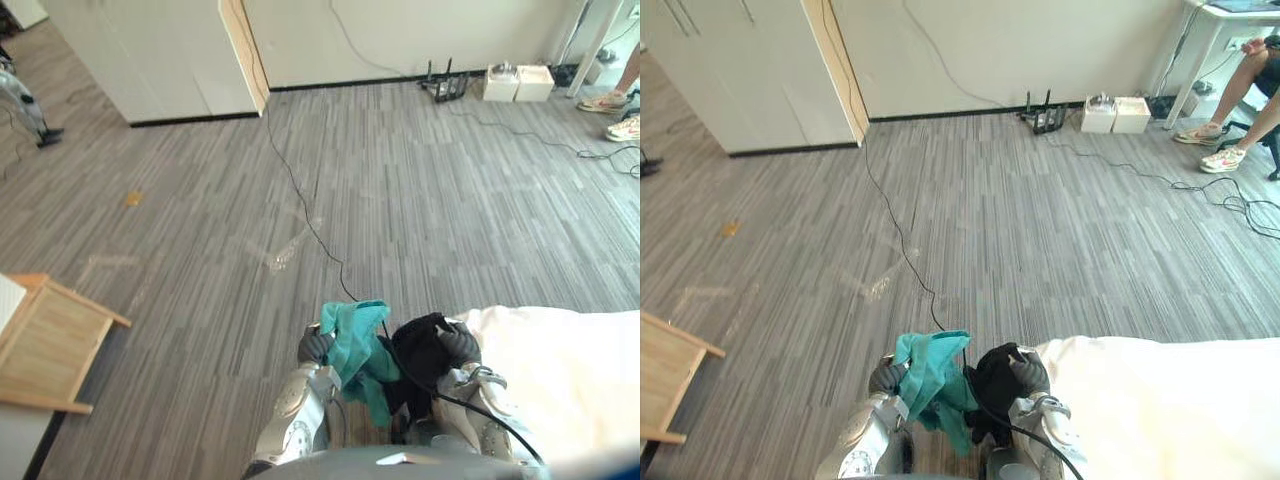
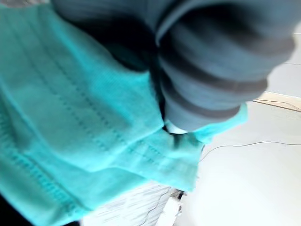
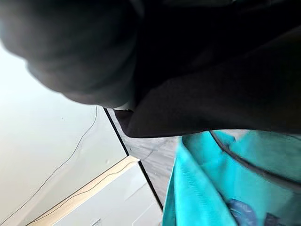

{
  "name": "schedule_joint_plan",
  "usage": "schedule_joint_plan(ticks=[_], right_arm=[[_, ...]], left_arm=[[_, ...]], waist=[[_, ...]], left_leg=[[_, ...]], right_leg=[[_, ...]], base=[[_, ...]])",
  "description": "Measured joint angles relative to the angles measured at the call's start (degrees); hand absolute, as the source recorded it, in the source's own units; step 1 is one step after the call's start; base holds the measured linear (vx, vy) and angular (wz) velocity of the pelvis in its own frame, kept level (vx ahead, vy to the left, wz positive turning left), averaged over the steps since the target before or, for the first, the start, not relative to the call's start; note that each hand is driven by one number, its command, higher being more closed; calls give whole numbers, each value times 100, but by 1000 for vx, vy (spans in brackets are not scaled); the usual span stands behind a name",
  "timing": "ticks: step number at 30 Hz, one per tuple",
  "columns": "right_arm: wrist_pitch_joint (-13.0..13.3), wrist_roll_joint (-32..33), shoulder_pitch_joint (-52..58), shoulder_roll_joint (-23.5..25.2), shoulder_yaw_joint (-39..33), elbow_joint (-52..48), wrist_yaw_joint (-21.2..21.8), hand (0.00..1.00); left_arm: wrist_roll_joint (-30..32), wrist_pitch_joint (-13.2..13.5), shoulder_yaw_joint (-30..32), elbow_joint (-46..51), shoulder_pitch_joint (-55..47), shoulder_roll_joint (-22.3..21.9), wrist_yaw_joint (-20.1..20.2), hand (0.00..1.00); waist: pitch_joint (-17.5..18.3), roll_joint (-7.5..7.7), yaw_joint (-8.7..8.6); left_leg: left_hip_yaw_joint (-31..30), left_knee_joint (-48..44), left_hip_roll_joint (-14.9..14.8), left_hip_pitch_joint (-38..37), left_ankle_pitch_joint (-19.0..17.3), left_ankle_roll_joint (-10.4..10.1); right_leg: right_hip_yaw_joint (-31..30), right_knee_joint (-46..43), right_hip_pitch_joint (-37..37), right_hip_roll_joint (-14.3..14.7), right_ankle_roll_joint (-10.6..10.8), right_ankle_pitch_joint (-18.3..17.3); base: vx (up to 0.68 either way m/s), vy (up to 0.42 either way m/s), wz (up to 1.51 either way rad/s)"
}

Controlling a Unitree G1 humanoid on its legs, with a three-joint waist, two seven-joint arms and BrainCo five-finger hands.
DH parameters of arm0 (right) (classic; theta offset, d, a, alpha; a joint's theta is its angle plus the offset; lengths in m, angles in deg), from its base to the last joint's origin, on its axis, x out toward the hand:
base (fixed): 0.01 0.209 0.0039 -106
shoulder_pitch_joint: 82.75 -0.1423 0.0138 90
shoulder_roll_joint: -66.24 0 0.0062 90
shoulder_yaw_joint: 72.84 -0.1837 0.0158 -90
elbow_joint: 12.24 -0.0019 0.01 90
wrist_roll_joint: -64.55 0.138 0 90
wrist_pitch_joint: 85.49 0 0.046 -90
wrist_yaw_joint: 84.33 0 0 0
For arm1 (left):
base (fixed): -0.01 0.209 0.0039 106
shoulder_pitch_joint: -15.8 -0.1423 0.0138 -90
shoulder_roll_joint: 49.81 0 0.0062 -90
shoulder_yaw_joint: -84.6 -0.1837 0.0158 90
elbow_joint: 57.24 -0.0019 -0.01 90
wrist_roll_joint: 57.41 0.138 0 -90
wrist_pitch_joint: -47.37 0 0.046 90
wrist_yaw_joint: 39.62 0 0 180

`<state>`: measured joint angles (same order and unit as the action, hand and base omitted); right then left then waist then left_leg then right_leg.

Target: Tidy the bed and pick cloth on bed and put in laundry

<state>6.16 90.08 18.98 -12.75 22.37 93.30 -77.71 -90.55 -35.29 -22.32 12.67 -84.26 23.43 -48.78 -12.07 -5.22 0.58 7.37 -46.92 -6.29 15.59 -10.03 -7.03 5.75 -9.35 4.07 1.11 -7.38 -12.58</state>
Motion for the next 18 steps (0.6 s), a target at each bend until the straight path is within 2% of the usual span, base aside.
schedule_joint_plan(ticks=[1, 2, 3, 4, 5, 6, 7, 8, 9, 10, 11, 12, 13, 14, 15, 16, 17, 18], right_arm=[[-1, -12, 27, -5, 33, -55, 44, 100], [-1, -41, 98, -22, 53, -151, 61, 100], [-1, -80, 233, -43, 51, -319, 64, 100], [-10, -120, 318, 19, 64, -270, 67, 100], [-8, -138, 425, 68, 130, -317, 76, 100], [9, -139, 462, 72, 160, -352, 106, 100], [10, -139, 401, 39, 162, -332, 112, 100], [11, -139, 364, 26, 162, -331, 112, 100], [14, -139, 277, 16, 172, -320, 110, 100], [16, -139, 172, 24, 227, -279, 107, 100], [17, -139, 143, 24, 230, -276, 107, 100], [20, -139, 85, 29, 227, -262, 102, 100], [20, -139, -11, 53, 229, -217, 94, 100], [19, -139, -64, 62, 234, -176, 82, 100], [18, -140, -106, 67, 300, -90, 25, 100], [15, -145, -161, 82, 350, -39, -43, 100], [15, -146, -156, 117, 352, -5, -72, 100], [12, -146, -124, 168, 350, 31, -132, 100]], left_arm=[[-1, 16, 9, 115, -44, 4, -91, 100], [-2, 38, 9, 180, -82, -3, -131, 100], [-4, 37, -6, 262, -119, -37, -153, 100], [-11, 29, -42, 265, -111, -21, -221, 100], [-16, 33, -33, 295, -18, 28, -249, 100], [-16, 33, -39, 309, 29, 55, -249, 100], [-16, 32, -63, 309, 83, 36, -251, 100], [-16, 32, -65, 308, 79, 22, -252, 100], [-16, 32, -54, 307, 38, -37, -262, 100], [-8, 31, -51, 307, -8, -45, -276, 100], [-8, 31, -51, 306, -20, -47, -287, 100], [1, 36, -46, 309, -26, -47, -322, 100], [9, 47, -24, 312, -25, -23, -334, 100], [11, 50, -12, 315, -26, -6, -333, 100], [44, 51, -12, 320, -36, 54, -332, 100], [74, 50, -49, 369, -60, 117, -350, 100], [78, 51, -66, 425, -78, 154, -370, 100], [78, 51, -83, 497, -122, 201, -391, 100]], waist=[[3, -6, 76], [35, -105, 72], [51, -287, 51], [12, -128, -26], [51, 107, -30], [39, 172, -26], [-2, 255, 10], [-8, 267, 42], [-3, 272, 94], [33, 305, 177], [71, 309, 180], [154, 320, 193], [163, 339, 200], [175, 366, 208], [195, 400, 191], [198, 397, 157], [197, 398, 128], [200, 399, 105]], left_leg=[[263, 1291, 136, -82, 118, 4], [473, 2275, 160, -170, 581, -19], [656, 3144, 134, -274, 1235, 65], [906, 3453, 262, -504, 1305, 956], [1157, 3684, 463, -566, 1301, 687], [1427, 3703, 495, -563, 1109, 507], [1820, 3573, 482, -563, 770, 656], [1972, 3506, 483, -576, 688, 751], [2011, 3416, 575, -639, 531, 1109], [1931, 3448, 756, -757, 462, 1295], [1879, 3495, 853, -811, 405, 1342], [1778, 3587, 1006, -934, 335, 1445], [1653, 3663, 1144, -1085, 269, 1547], [1579, 3692, 1219, -1168, 243, 1566], [1364, 3765, 1339, -1350, 189, 1595], [1073, 3807, 1390, -1538, 123, 1598], [945, 3828, 1393, -1644, 97, 1581], [705, 3892, 1394, -1799, 81, 1572]], right_leg=[[63, 36, 76, -62, 197, 111], [161, 8, 138, -14, 315, 133], [239, -30, 236, 131, 440, 15], [341, -149, 372, -1, 543, -135], [523, -112, 436, -221, 618, -182], [668, -26, 498, -313, 660, -199], [820, 75, 620, -434, 720, -233], [878, 94, 669, -481, 758, -254], [924, 56, 772, -576, 897, -313], [930, -168, 801, -711, 1083, -417], [929, -415, 745, -794, 1183, -475], [914, -1228, 456, -990, 1393, -588], [872, -2347, 73, -1216, 1670, -527], [775, -2979, -176, -1331, 1929, -390], [576, -4127, -640, -1469, 2217, -73], [607, -4962, -925, -1591, 2152, -2], [674, -5210, -1025, -1649, 2061, -41], [808, -5385, -1174, -1723, 1861, -140]], base=[[378, 160, -61], [337, 148, -30], [436, 197, 30], [370, 157, 73], [414, 187, 90], [333, 151, 87], [265, 128, 64], [369, 154, 46], [389, 150, 25], [468, 179, 27], [401, 158, 44], [414, 142, 59], [415, 131, 59], [417, 87, 68], [404, 48, 87], [403, 27, 97], [391, -12, 98], [434, -82, 120]])
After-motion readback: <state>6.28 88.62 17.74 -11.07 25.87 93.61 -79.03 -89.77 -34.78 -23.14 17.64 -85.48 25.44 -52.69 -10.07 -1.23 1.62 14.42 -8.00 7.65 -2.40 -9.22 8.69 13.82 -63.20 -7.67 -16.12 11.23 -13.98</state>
